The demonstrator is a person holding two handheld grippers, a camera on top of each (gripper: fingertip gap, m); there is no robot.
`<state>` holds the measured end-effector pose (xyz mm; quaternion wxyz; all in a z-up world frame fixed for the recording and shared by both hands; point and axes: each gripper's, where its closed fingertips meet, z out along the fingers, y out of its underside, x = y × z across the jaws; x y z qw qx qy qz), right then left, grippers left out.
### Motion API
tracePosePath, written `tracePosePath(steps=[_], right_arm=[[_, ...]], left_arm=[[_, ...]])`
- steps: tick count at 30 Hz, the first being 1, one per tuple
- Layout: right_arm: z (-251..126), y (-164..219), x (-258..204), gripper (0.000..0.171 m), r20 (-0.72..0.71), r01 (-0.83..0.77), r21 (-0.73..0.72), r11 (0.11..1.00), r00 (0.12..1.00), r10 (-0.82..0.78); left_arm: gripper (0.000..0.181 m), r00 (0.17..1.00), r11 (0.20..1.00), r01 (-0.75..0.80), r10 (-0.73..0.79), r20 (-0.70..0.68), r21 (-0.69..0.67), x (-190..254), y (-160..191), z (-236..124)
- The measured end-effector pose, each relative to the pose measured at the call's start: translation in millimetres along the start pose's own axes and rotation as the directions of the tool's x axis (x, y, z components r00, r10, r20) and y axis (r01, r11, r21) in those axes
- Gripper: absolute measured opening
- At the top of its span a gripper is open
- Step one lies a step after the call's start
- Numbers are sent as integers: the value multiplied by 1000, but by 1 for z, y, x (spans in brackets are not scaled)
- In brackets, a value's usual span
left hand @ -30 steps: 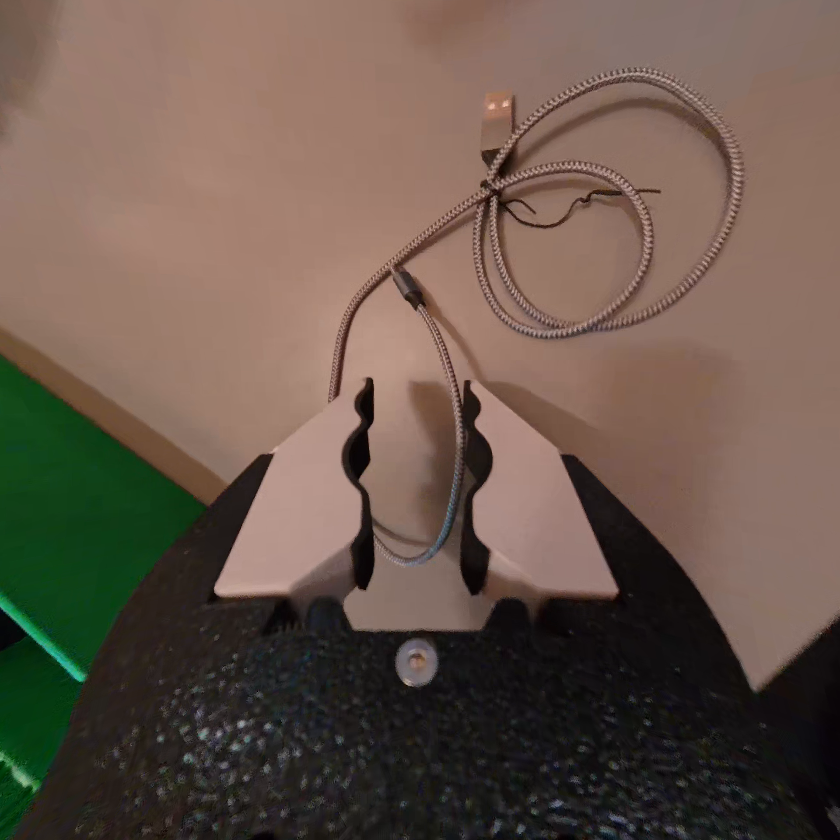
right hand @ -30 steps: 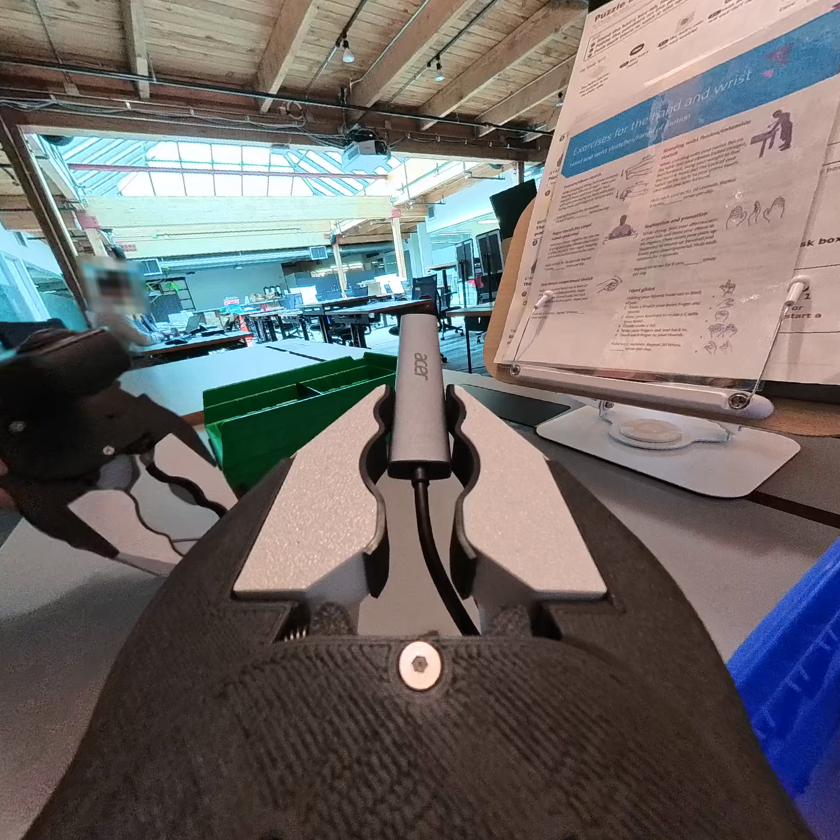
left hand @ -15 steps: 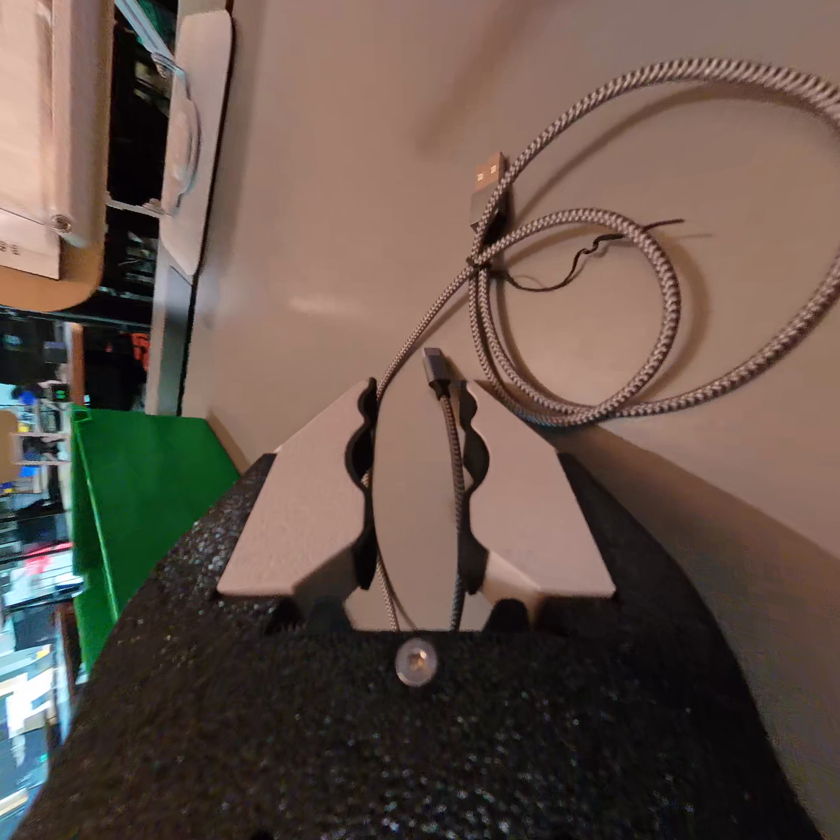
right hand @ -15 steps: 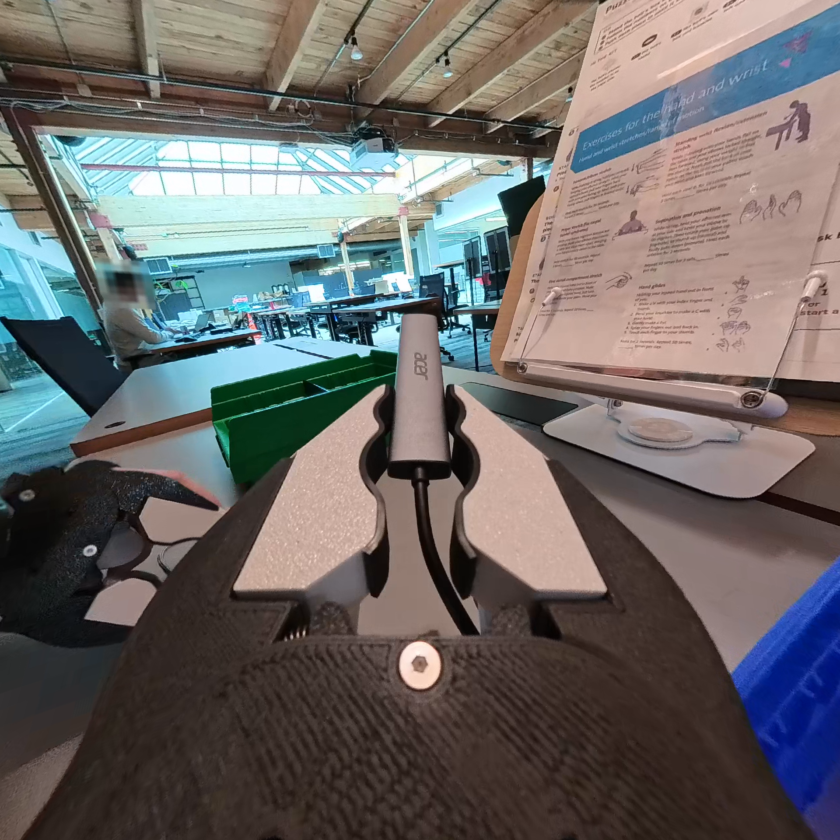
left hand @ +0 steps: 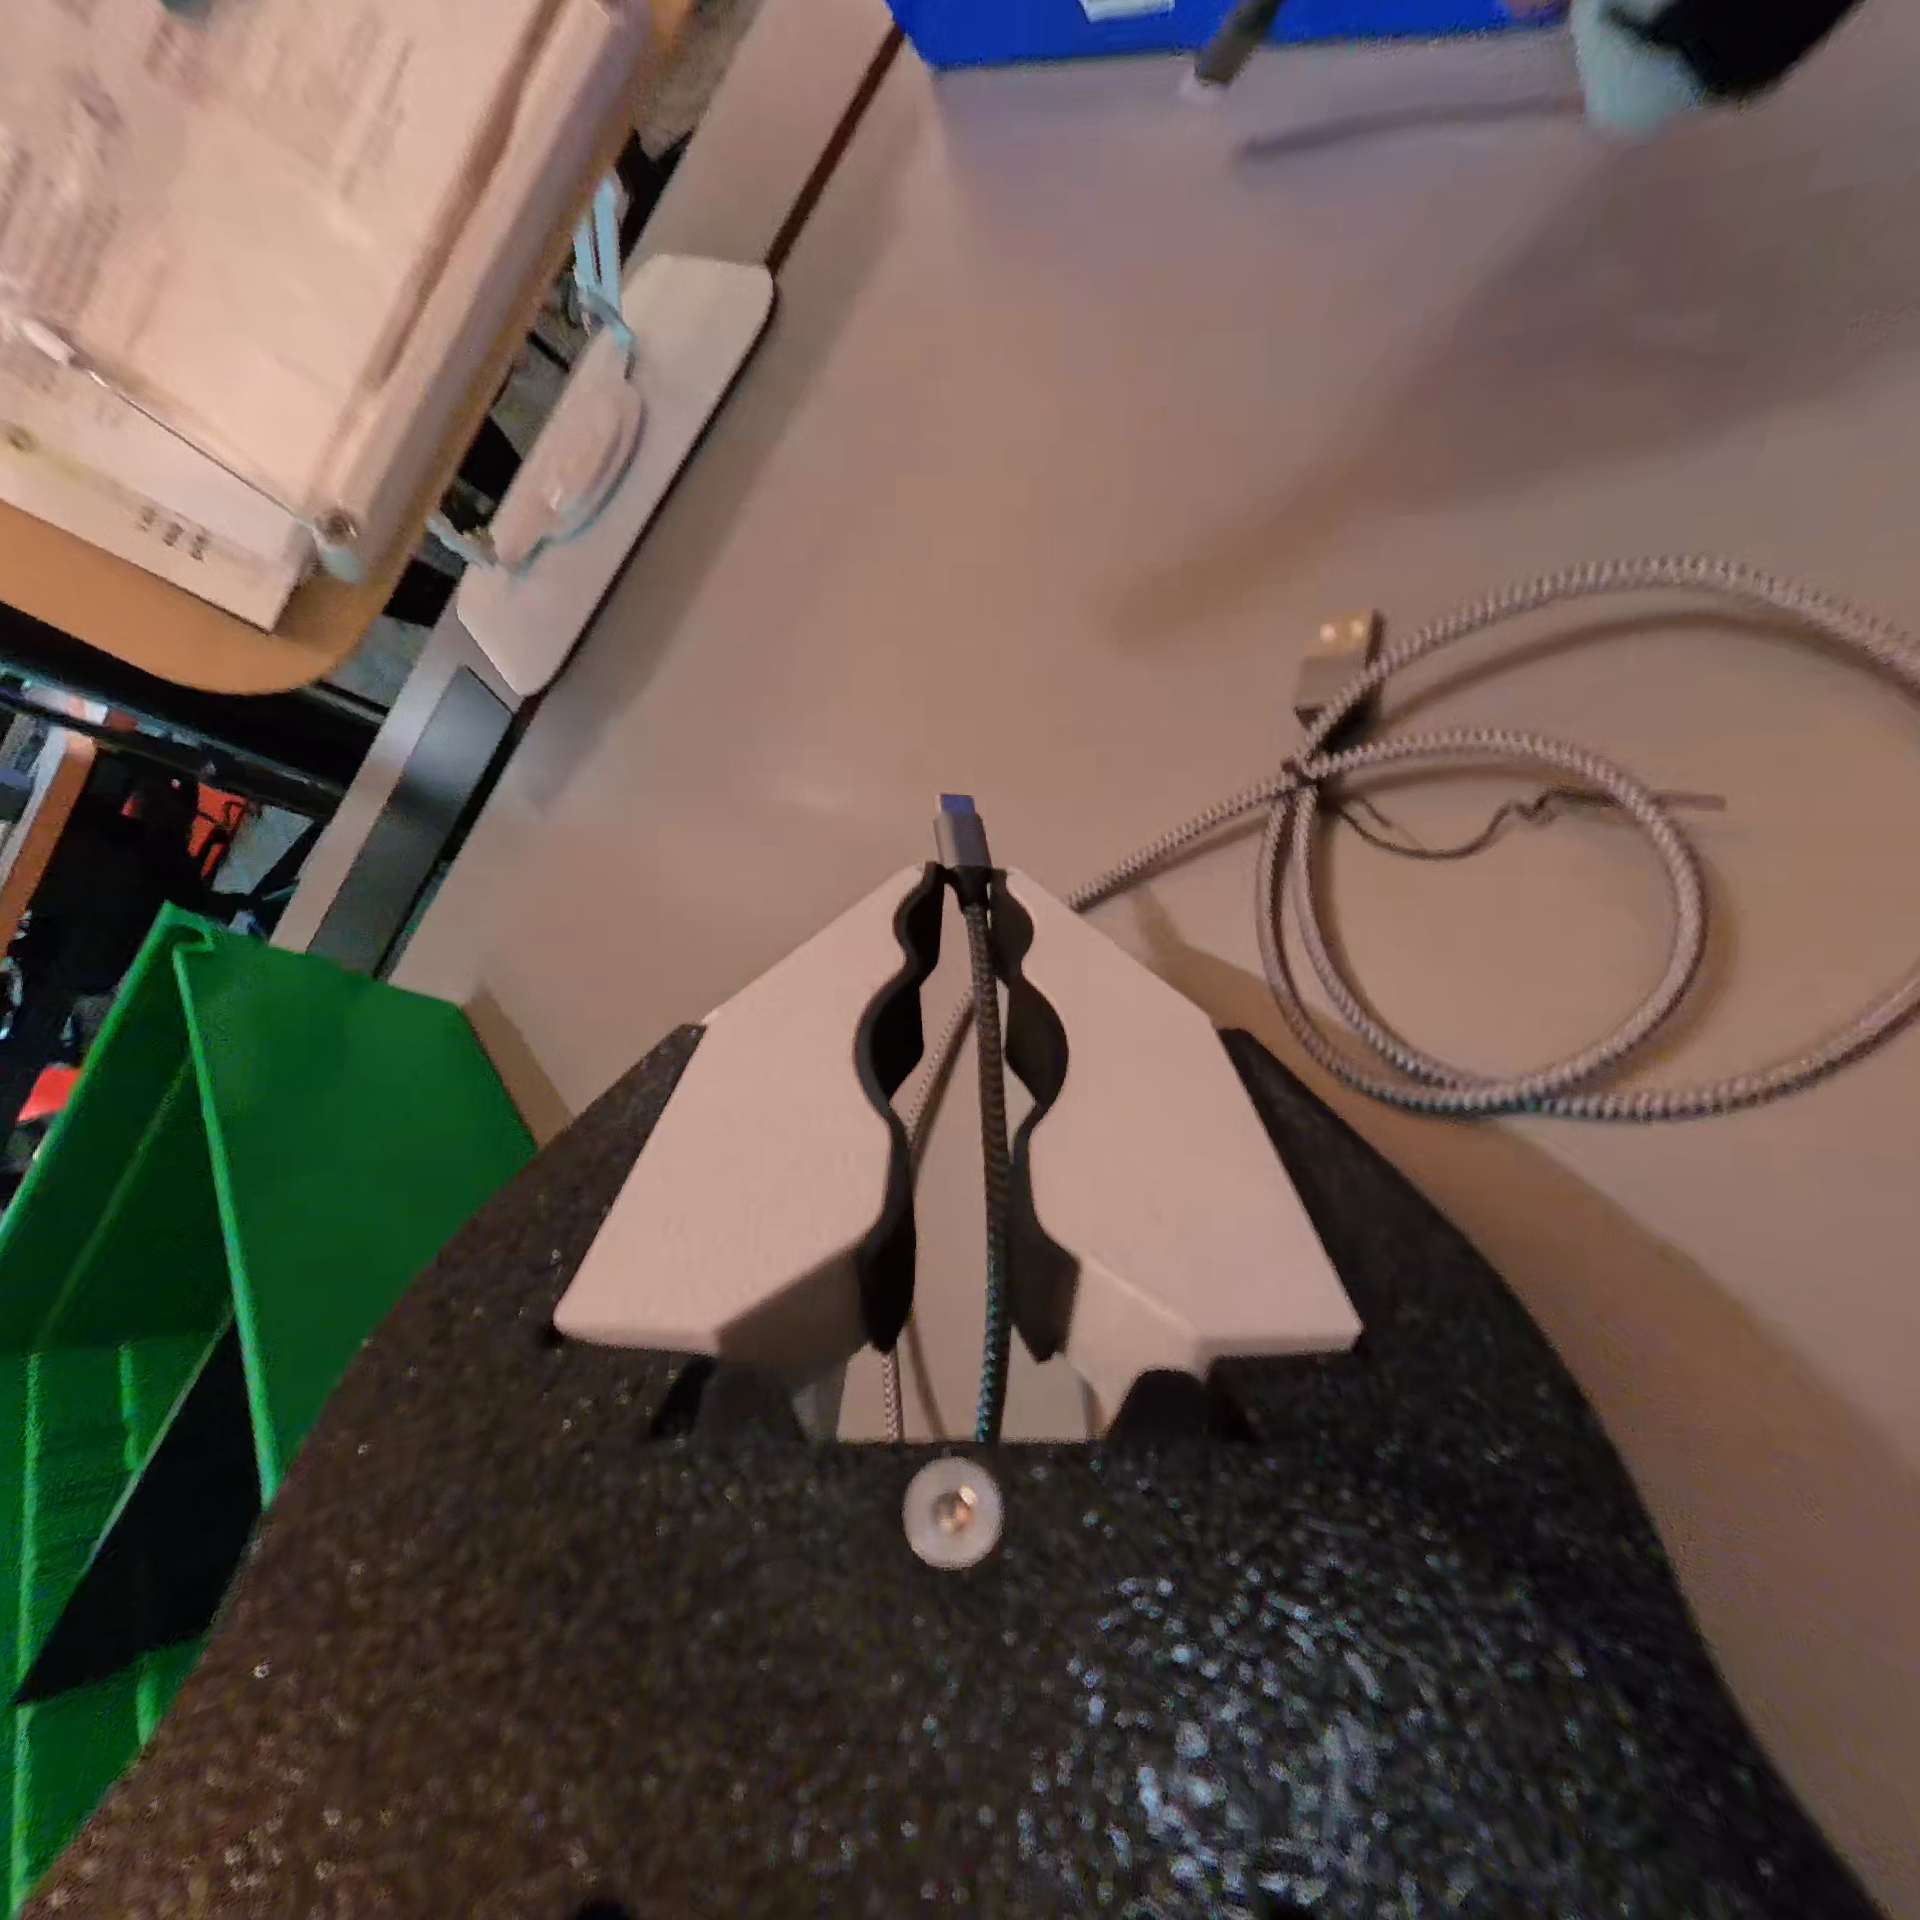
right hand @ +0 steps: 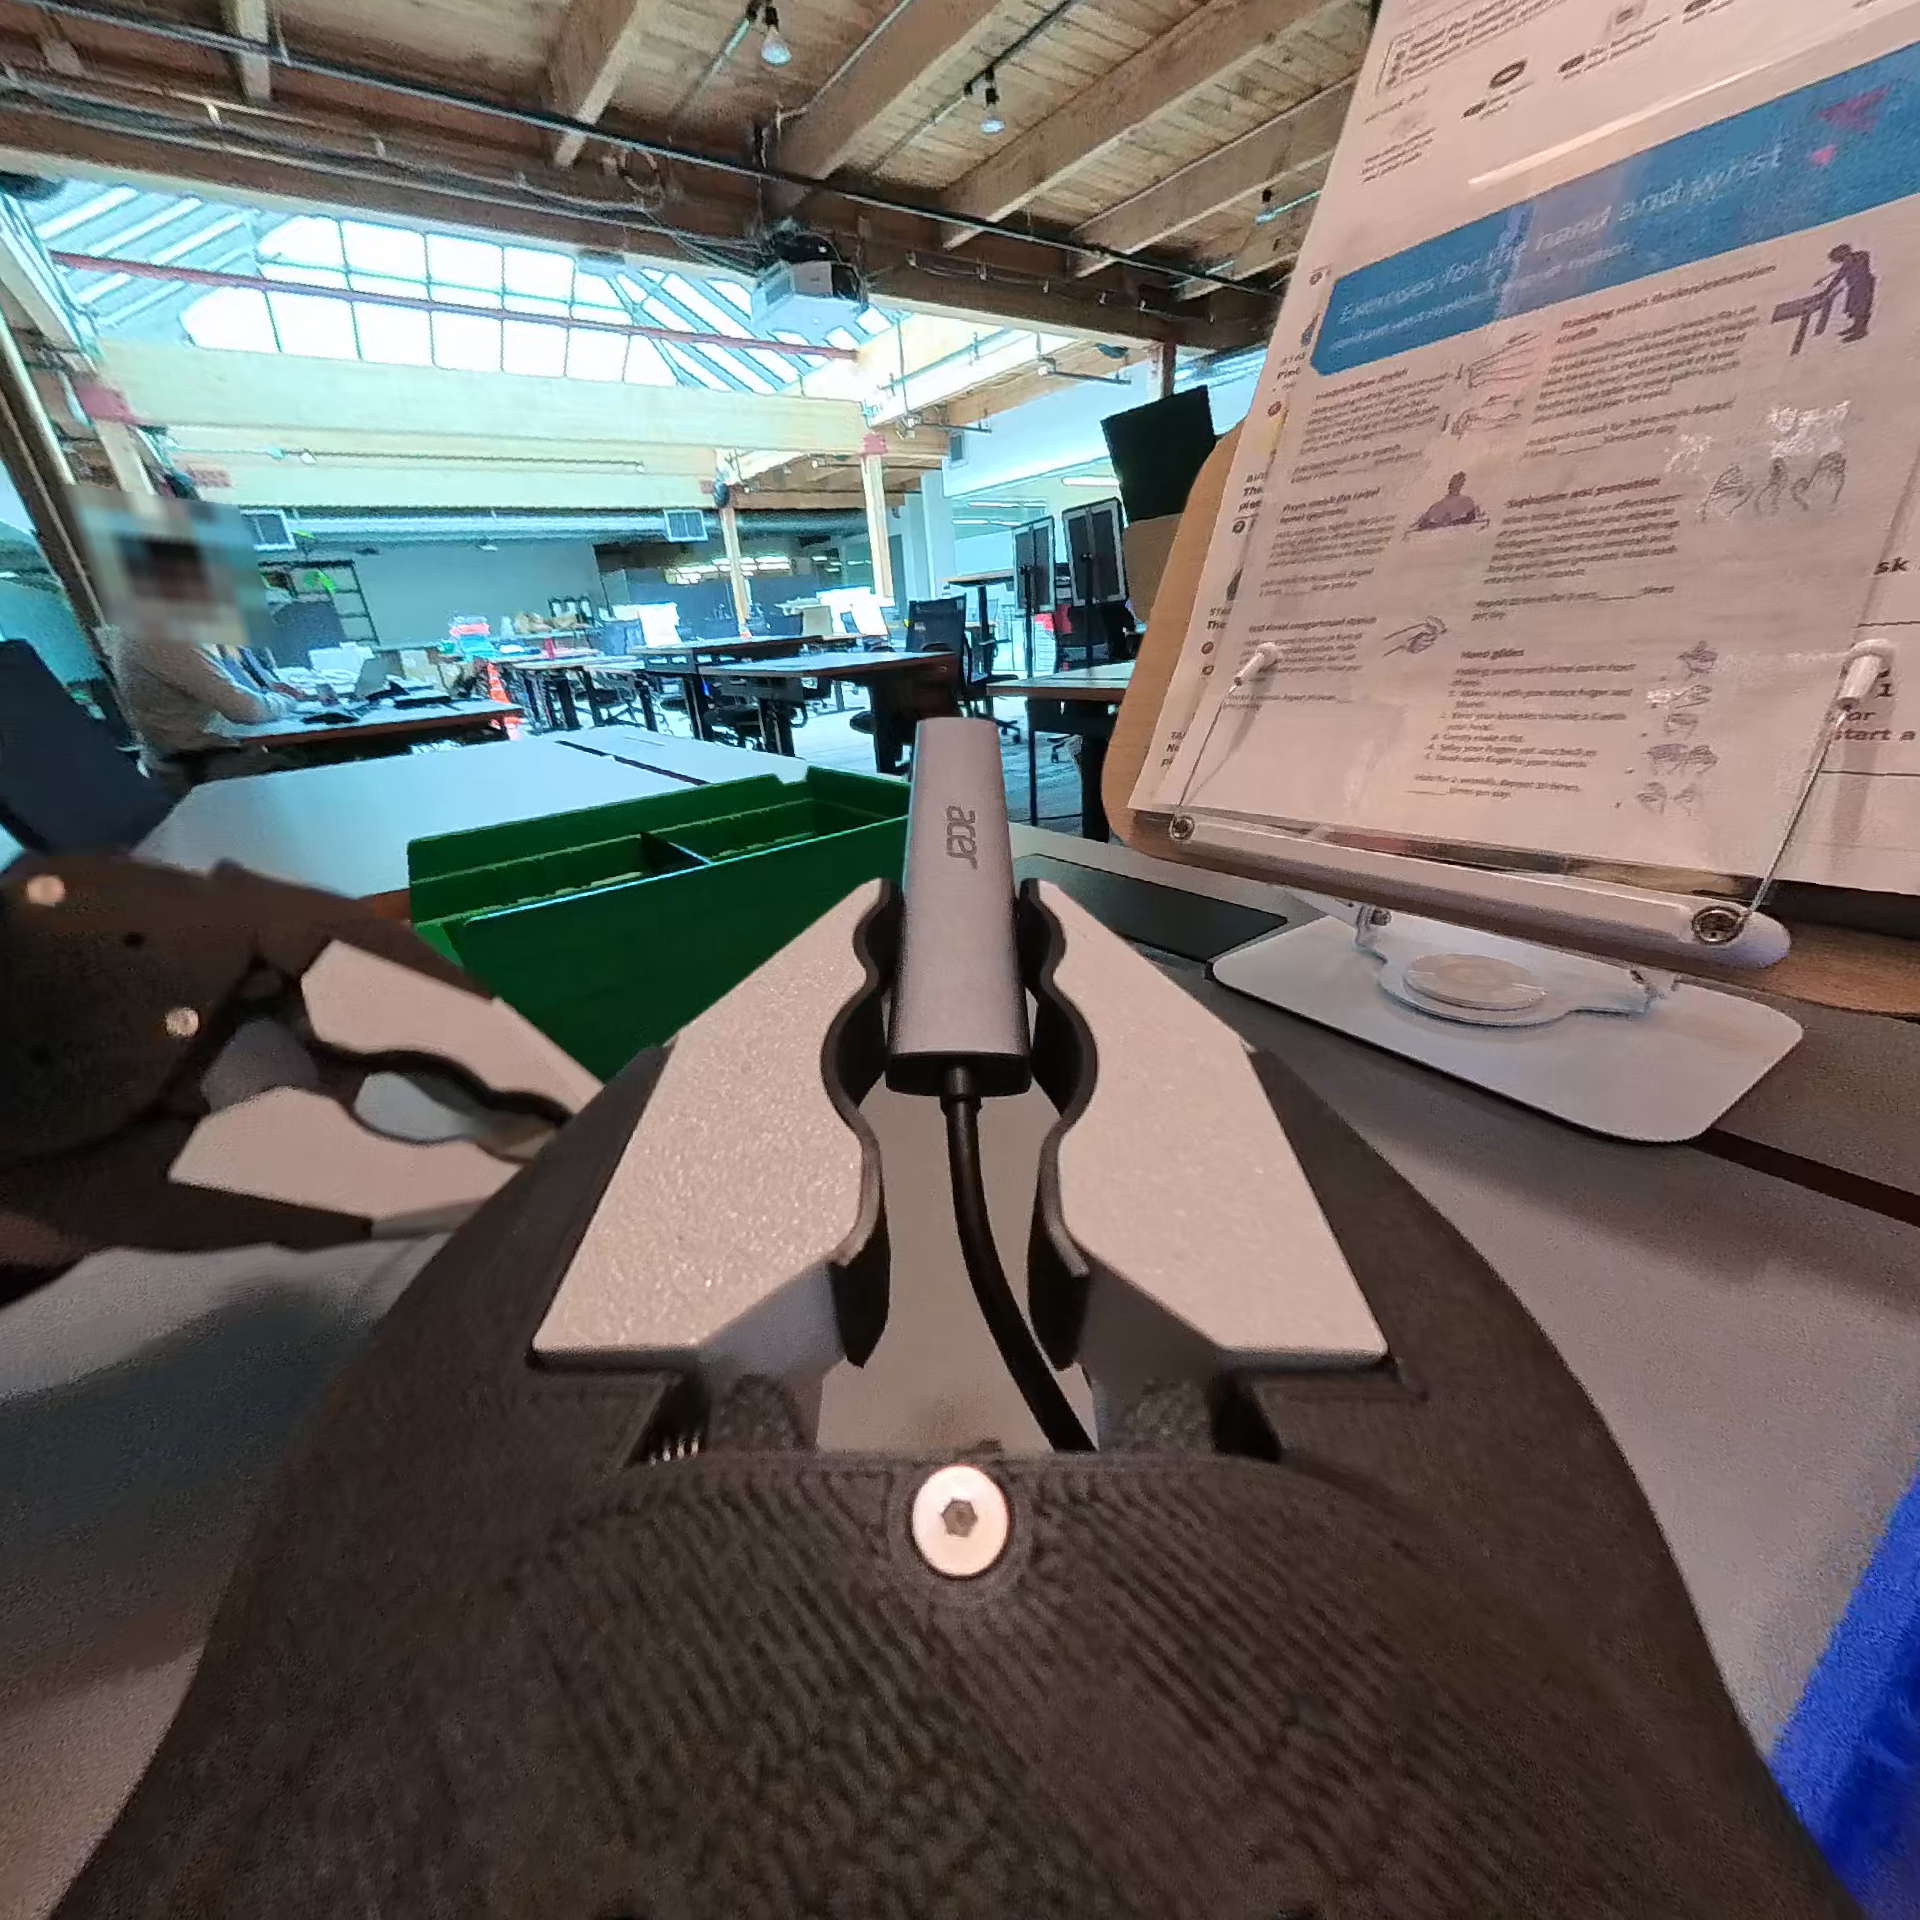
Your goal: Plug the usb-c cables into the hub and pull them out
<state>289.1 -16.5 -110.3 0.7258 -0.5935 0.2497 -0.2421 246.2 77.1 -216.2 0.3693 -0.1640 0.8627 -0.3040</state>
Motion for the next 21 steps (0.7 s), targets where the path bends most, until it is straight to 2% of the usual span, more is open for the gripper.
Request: tracePosePath(steps=[6, 13, 18, 21], right_arm=[[2, 9, 7, 22, -47, 17, -32, 999, 999, -19], [4, 20, 14, 21, -94, 66, -64, 996, 993, -72], [4, 27, 23, 21, -165, 88, -111, 990, 981, -106], [4, 29, 29, 21, -204, 92, -122, 988, 972, -115]], left_arm=[[7, 992, 994, 81, -74, -103, 68, -20, -48, 0], [7, 931, 983, 174, -148, -335, 51, -39, -89, 6], [6, 905, 953, 281, -222, -363, 117, -53, -104, 16], [6, 908, 958, 267, -212, -362, 108, -55, -101, 25]])
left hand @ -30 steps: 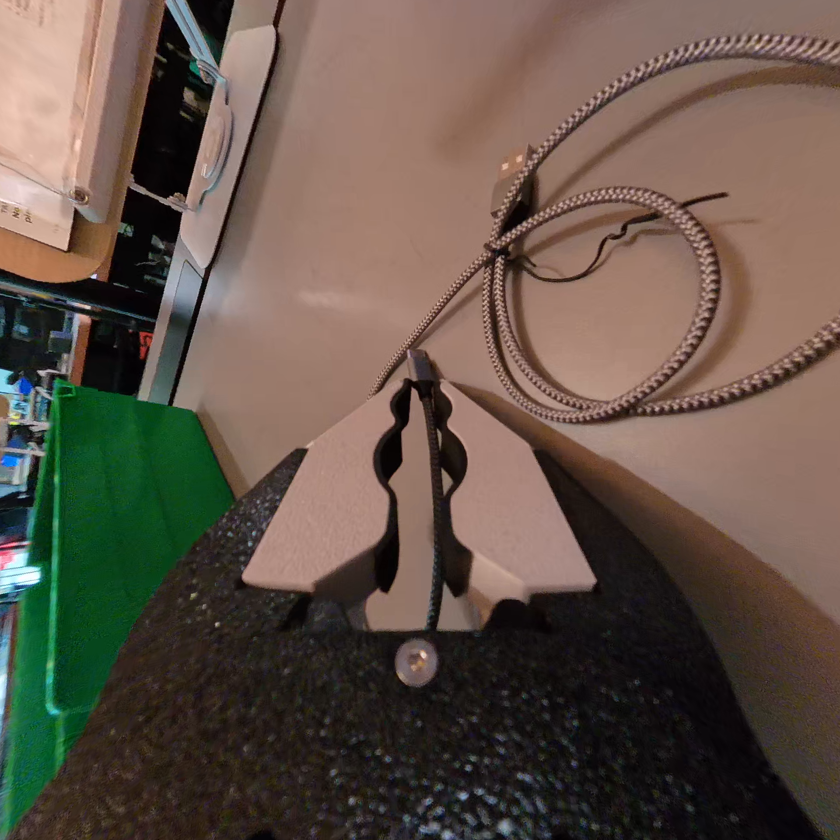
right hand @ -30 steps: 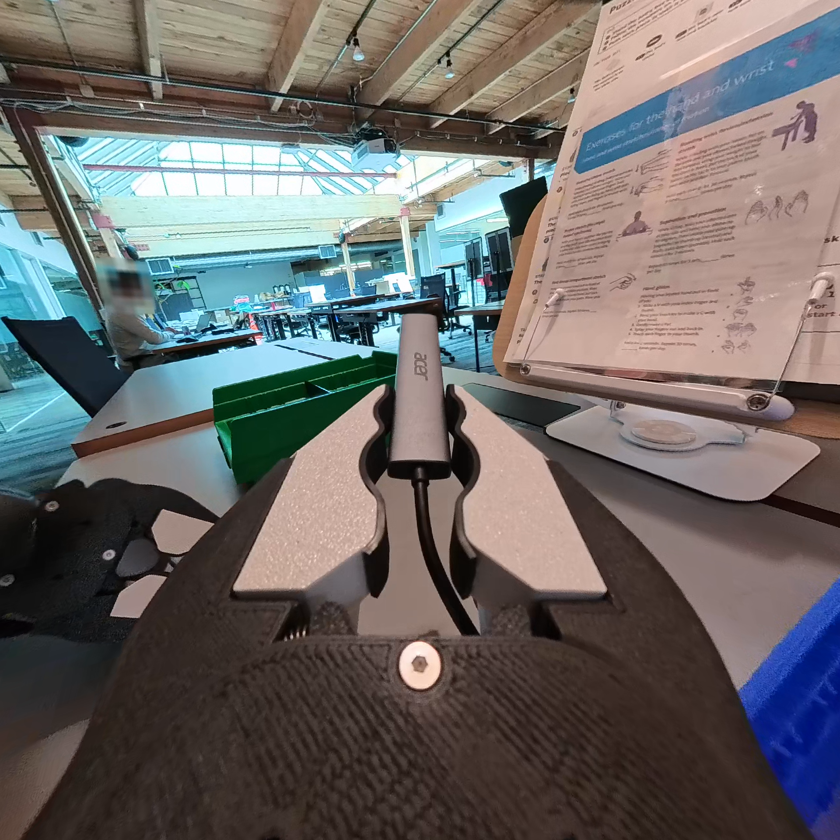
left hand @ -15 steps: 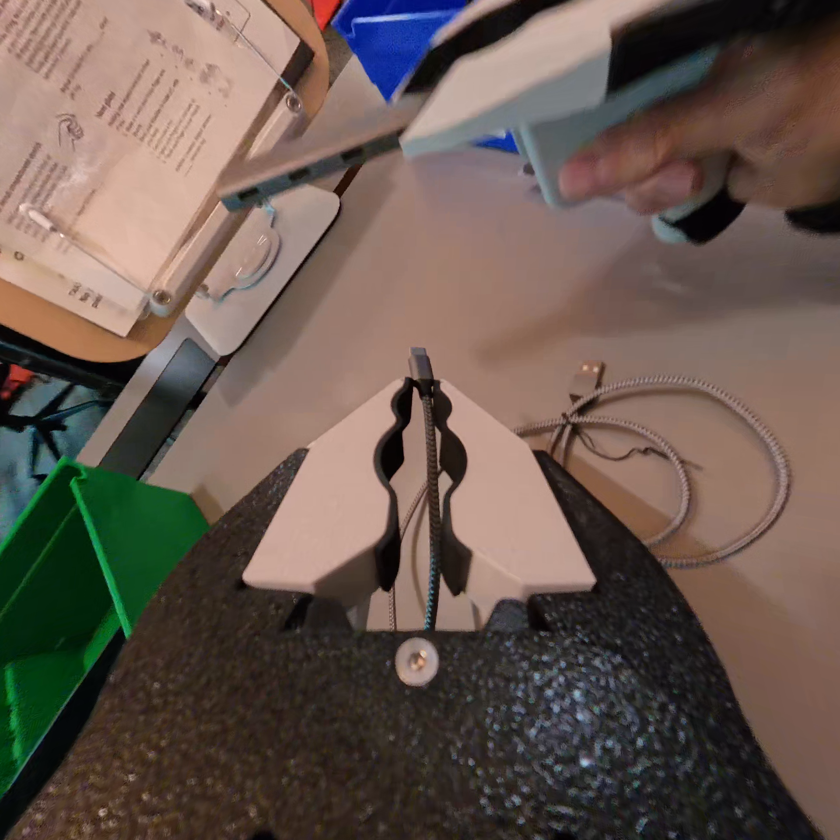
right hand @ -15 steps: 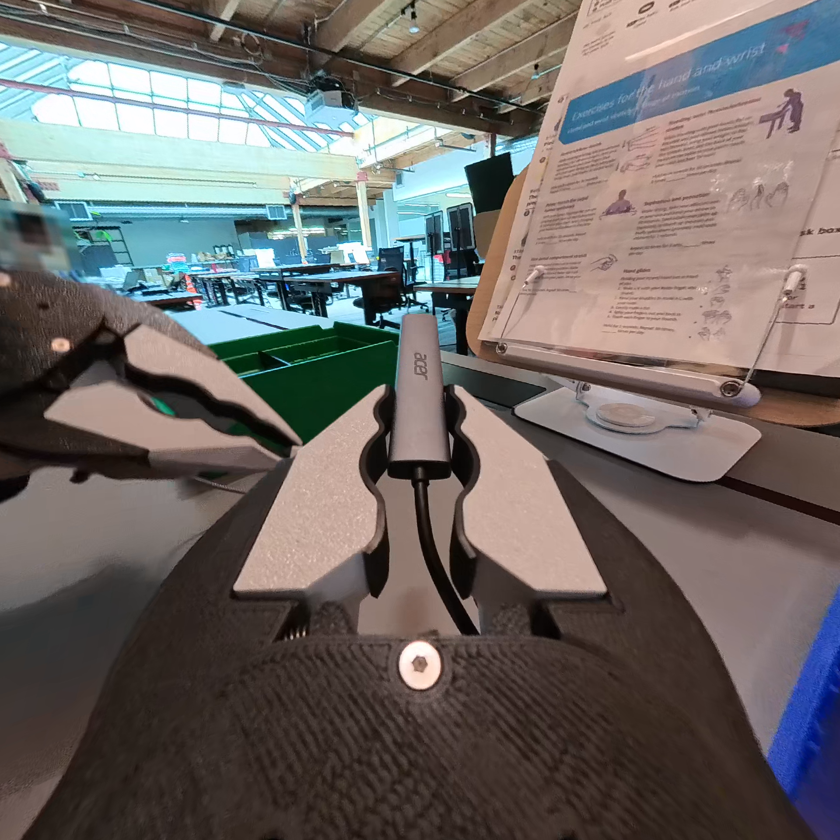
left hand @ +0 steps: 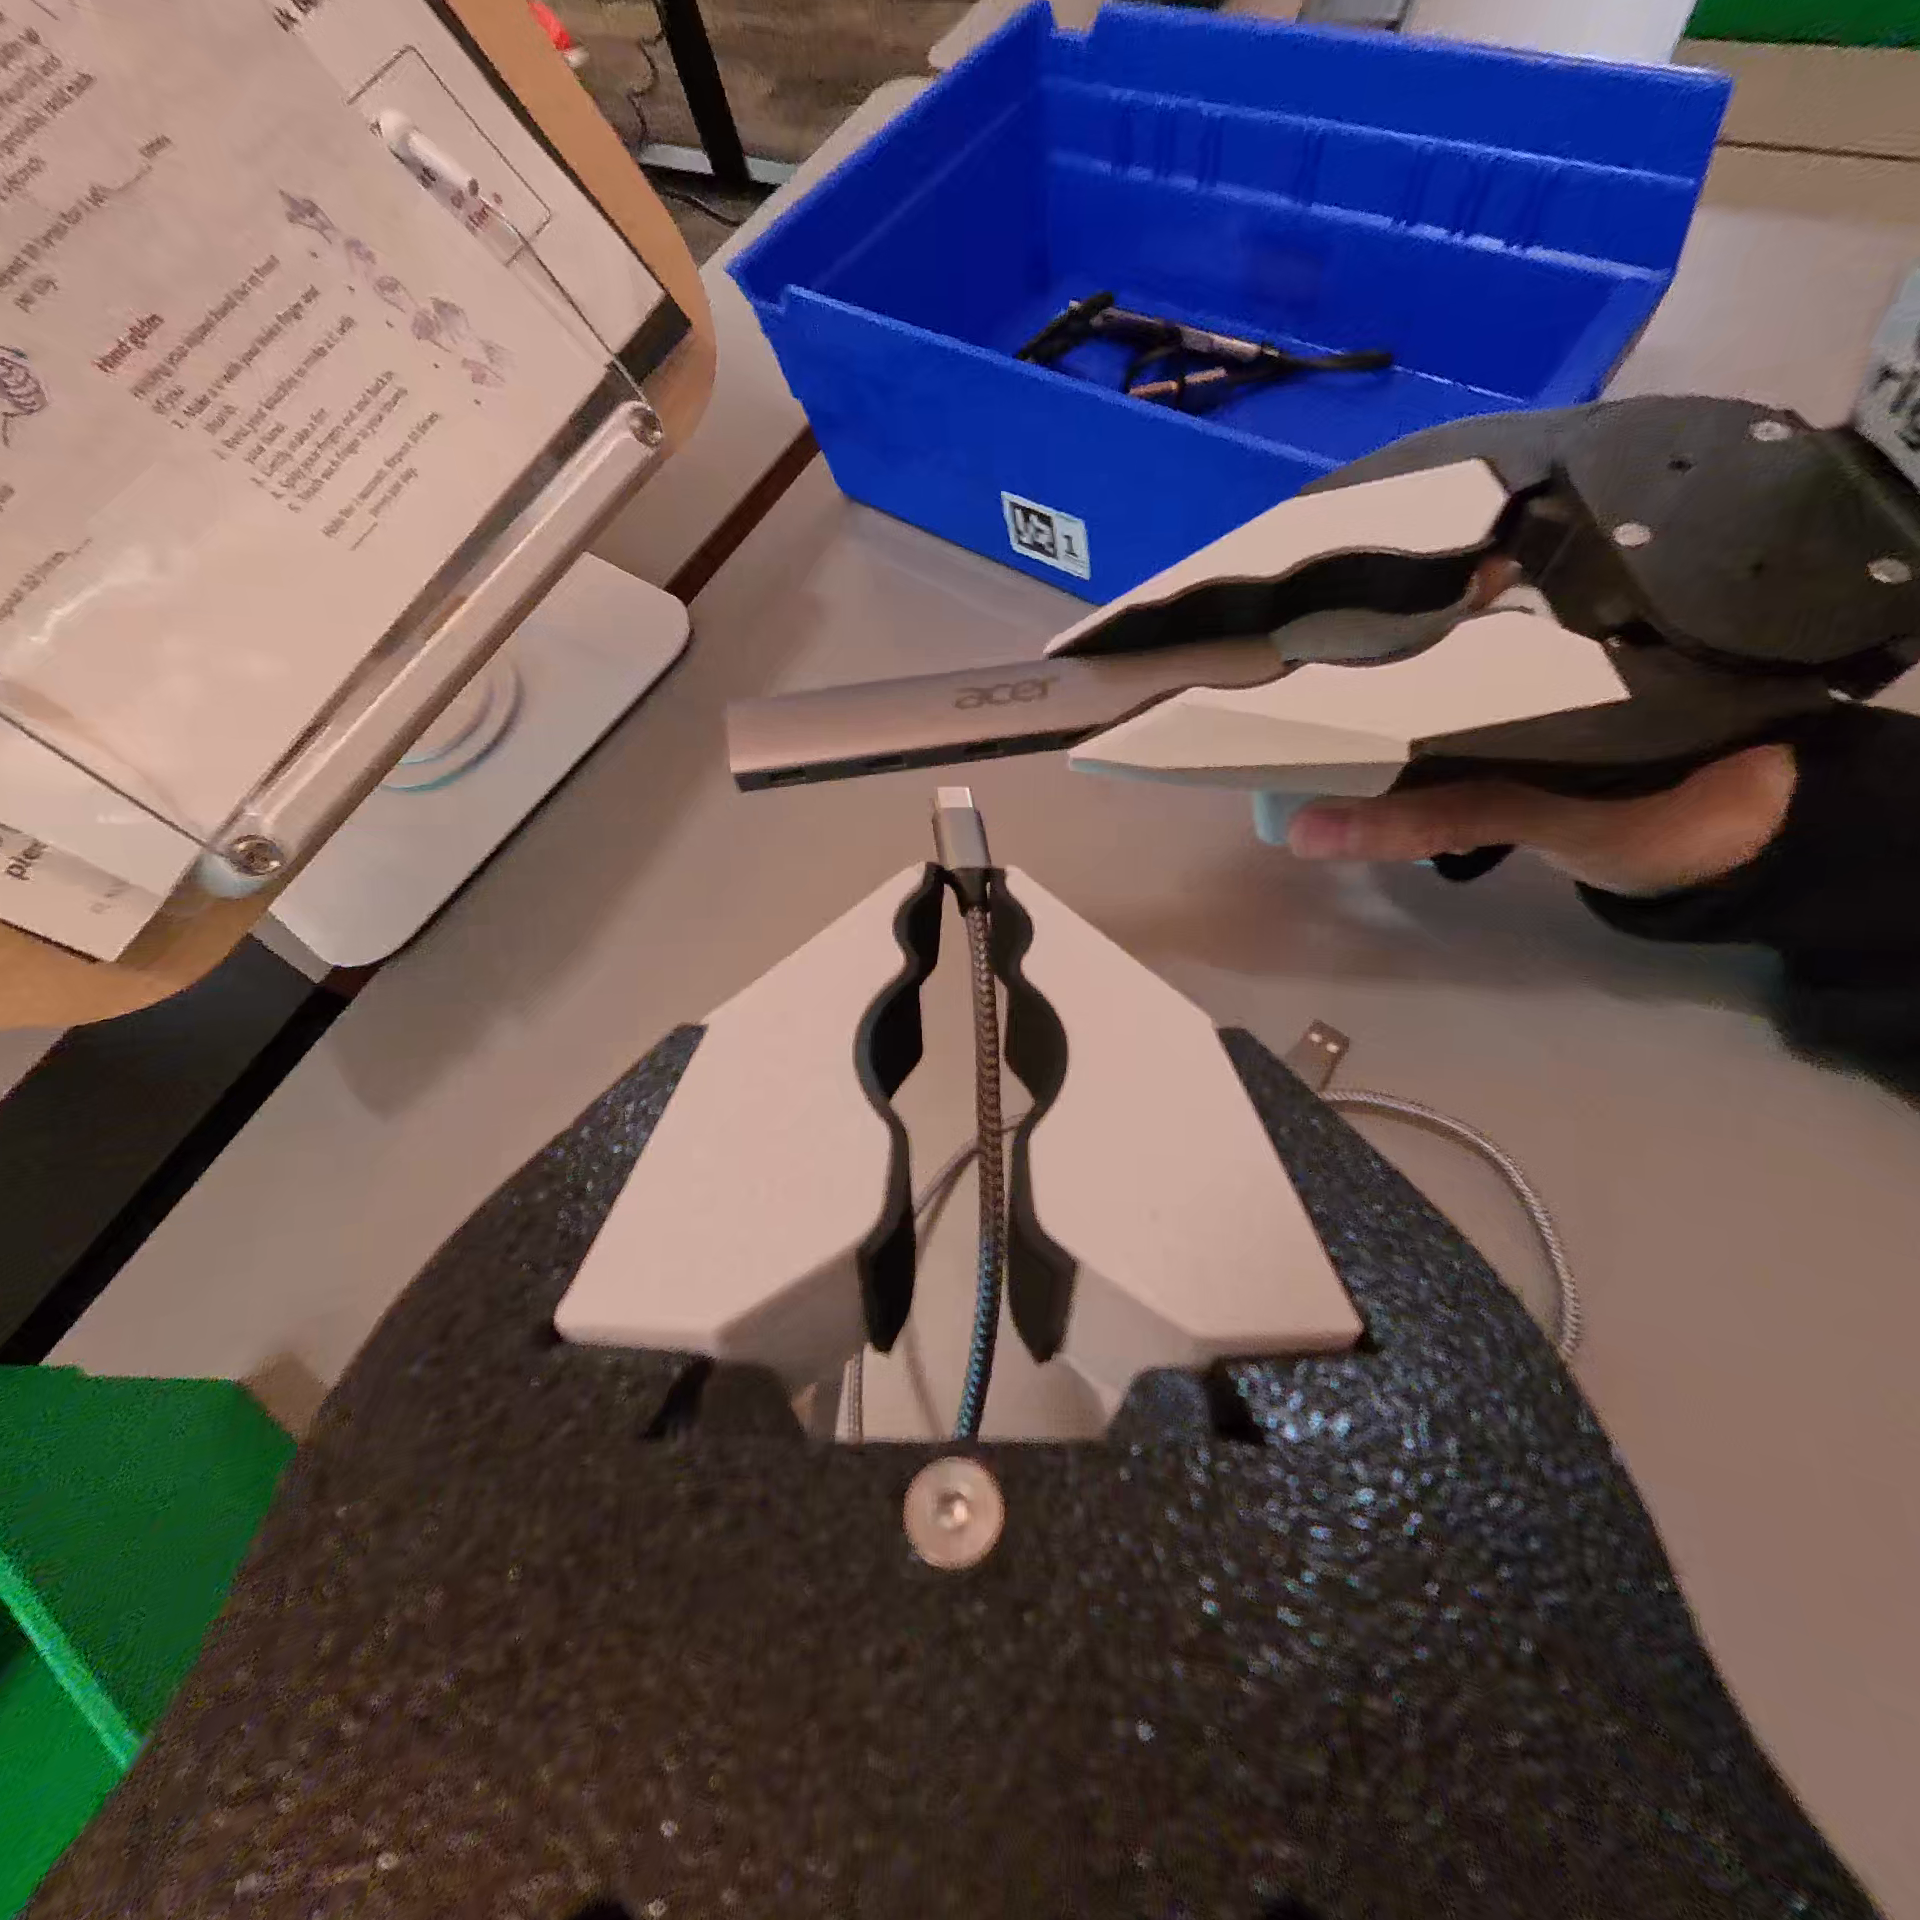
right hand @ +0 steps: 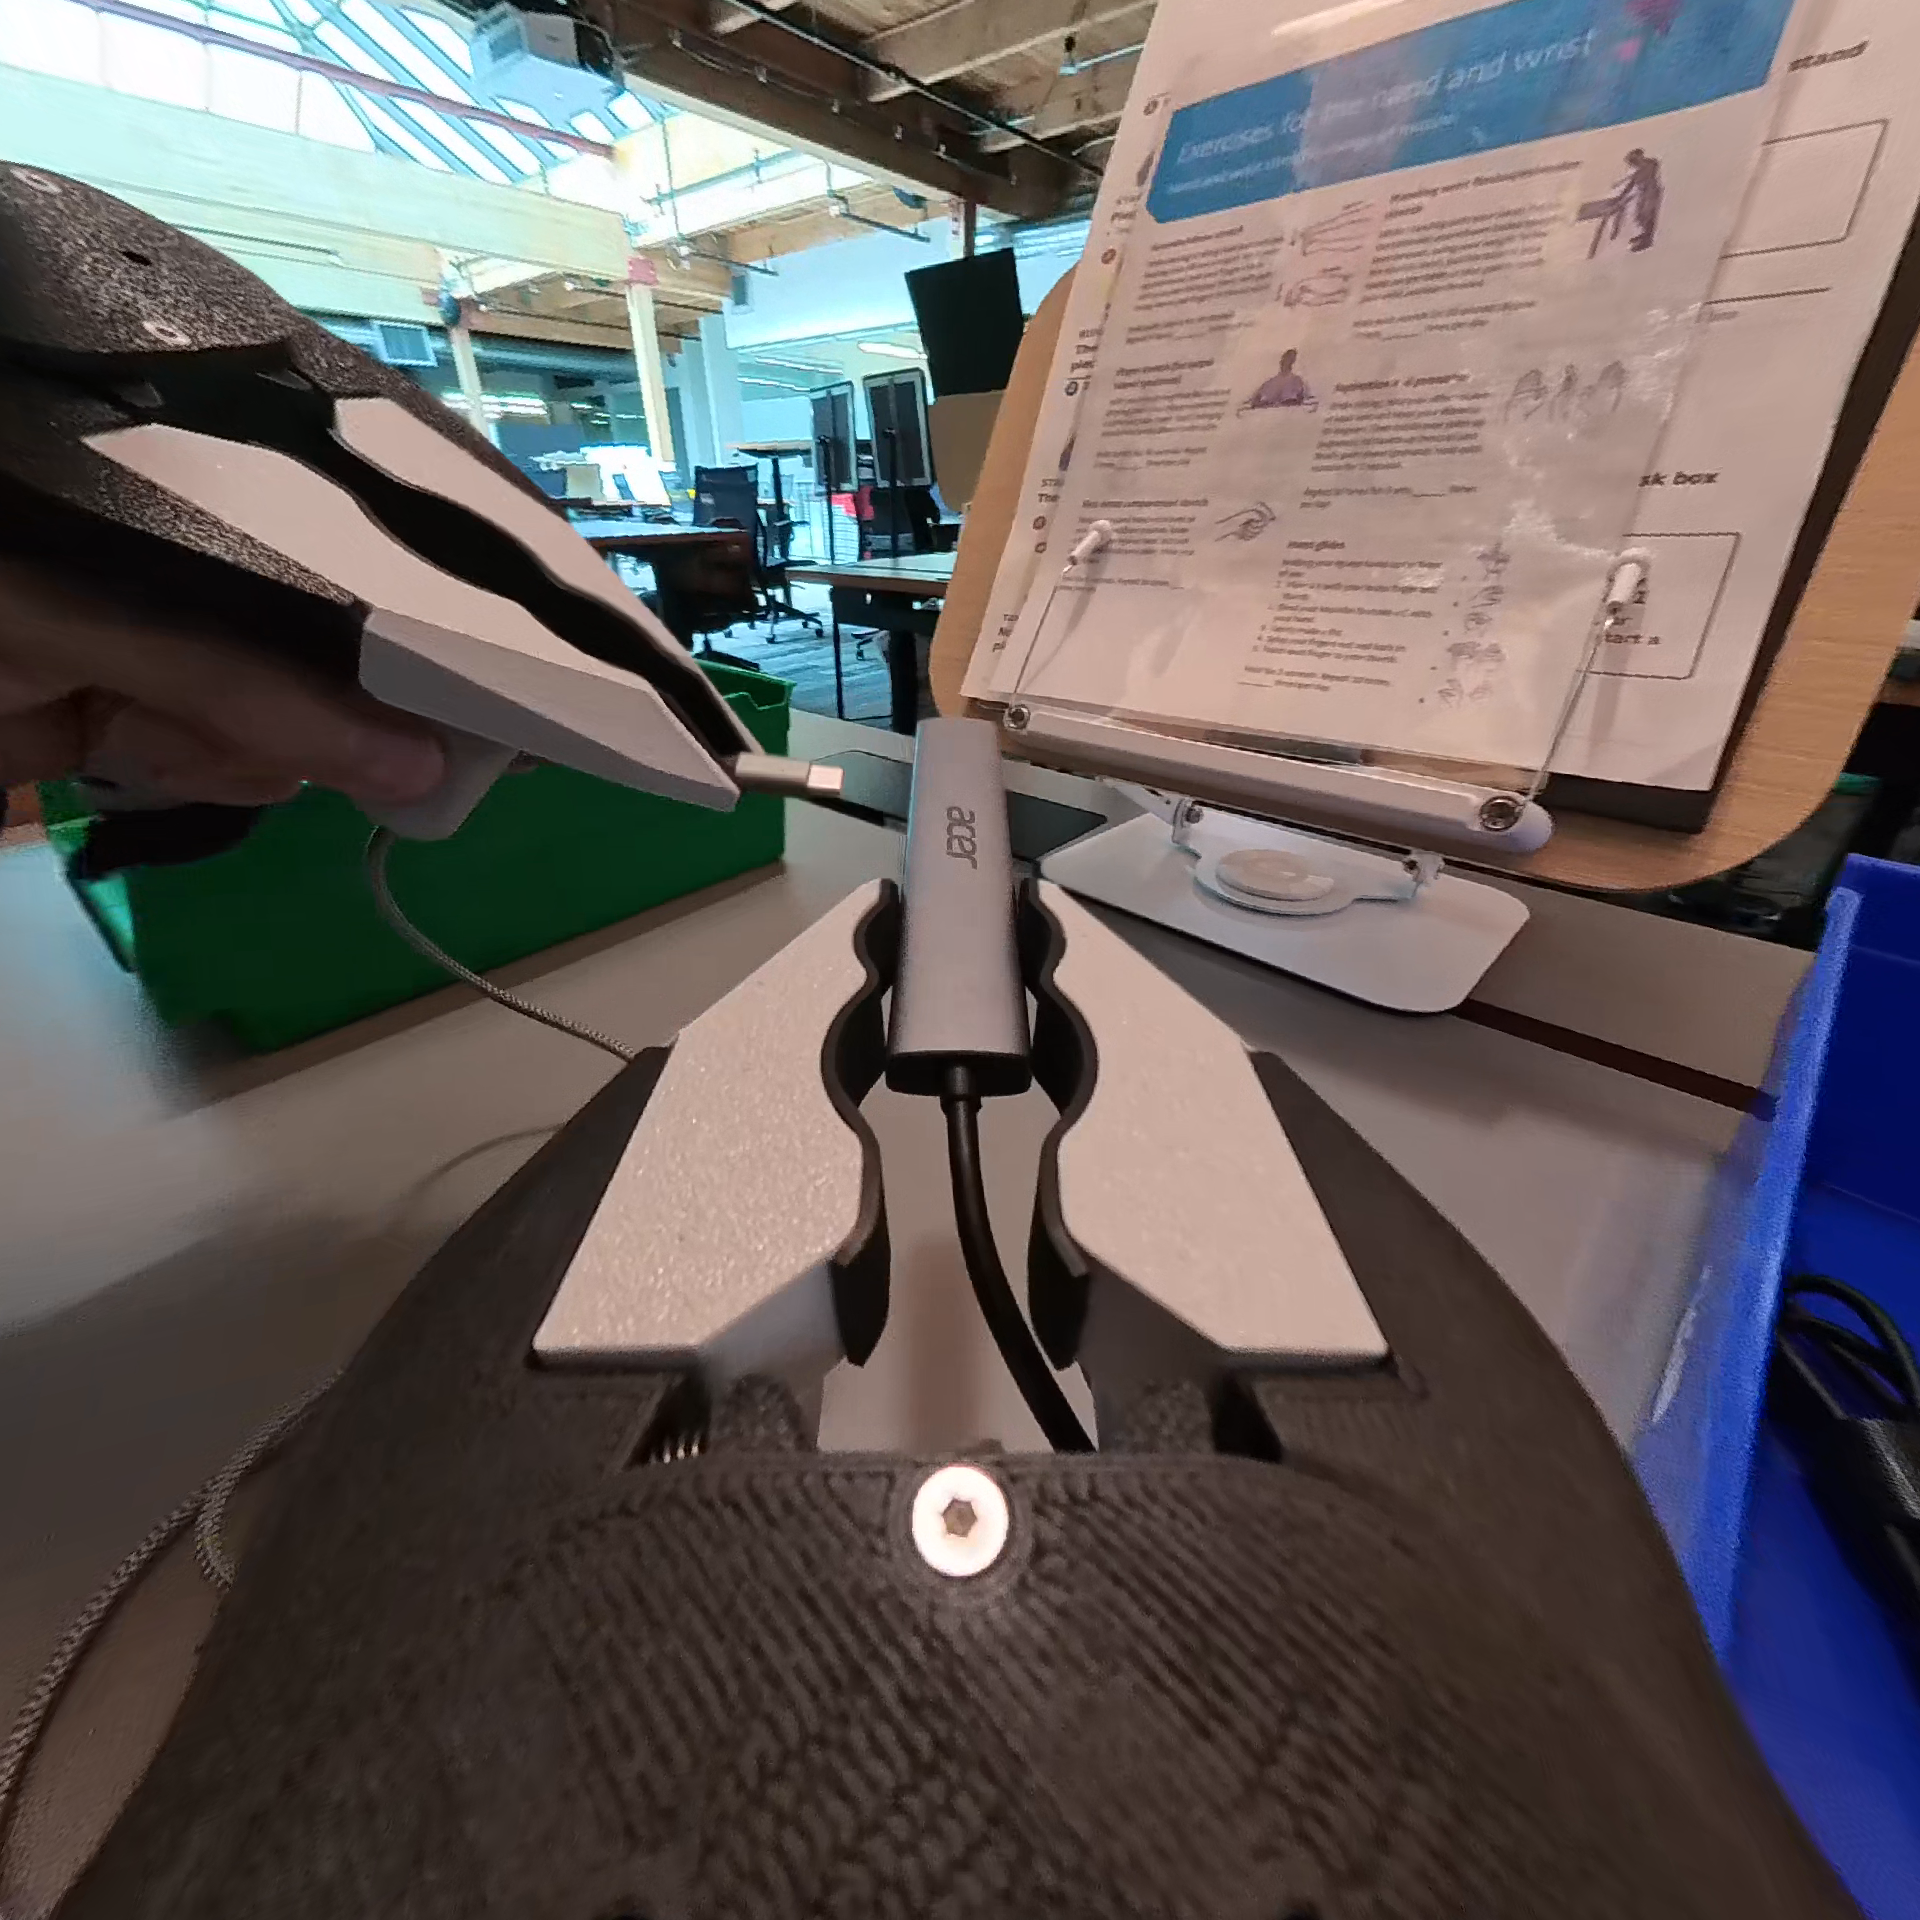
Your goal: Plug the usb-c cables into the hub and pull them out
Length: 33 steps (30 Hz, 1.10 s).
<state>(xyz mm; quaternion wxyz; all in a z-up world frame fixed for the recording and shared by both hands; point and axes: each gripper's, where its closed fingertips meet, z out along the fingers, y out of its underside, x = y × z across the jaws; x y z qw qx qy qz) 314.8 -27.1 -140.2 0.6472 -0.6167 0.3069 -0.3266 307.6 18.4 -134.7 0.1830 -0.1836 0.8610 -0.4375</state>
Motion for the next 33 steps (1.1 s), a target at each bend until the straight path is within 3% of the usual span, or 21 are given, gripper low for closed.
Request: tracePosePath(steps=[14, 21, 25, 30, 33], right_arm=[[4, 2, -10, 21, -28, 113, -19, 993, 993, -113], [4, 1, -11, 21, -44, 161, -12, 987, 986, -161], [3, -3, -10, 21, -53, 97, 22, 995, 994, -96], [1, -7, -3, 21, -47, -68, 75, 995, 996, 72], [-2, -11, -1, 22, -49, -72, 100, 992, 996, 77]], left_arm=[[6, 998, 998, 57, -57, -41, -1, 4, 4, 10], [6, 984, 986, 161, -157, -87, 35, 5, 0, 9], [6, 982, 984, 164, -156, -101, 68, 5, -4, 7], [7, 1000, 991, 24, -23, -14, 132, 5, -13, 11], [7, 999, 985, -33, 28, 31, 168, 7, -19, 14]])
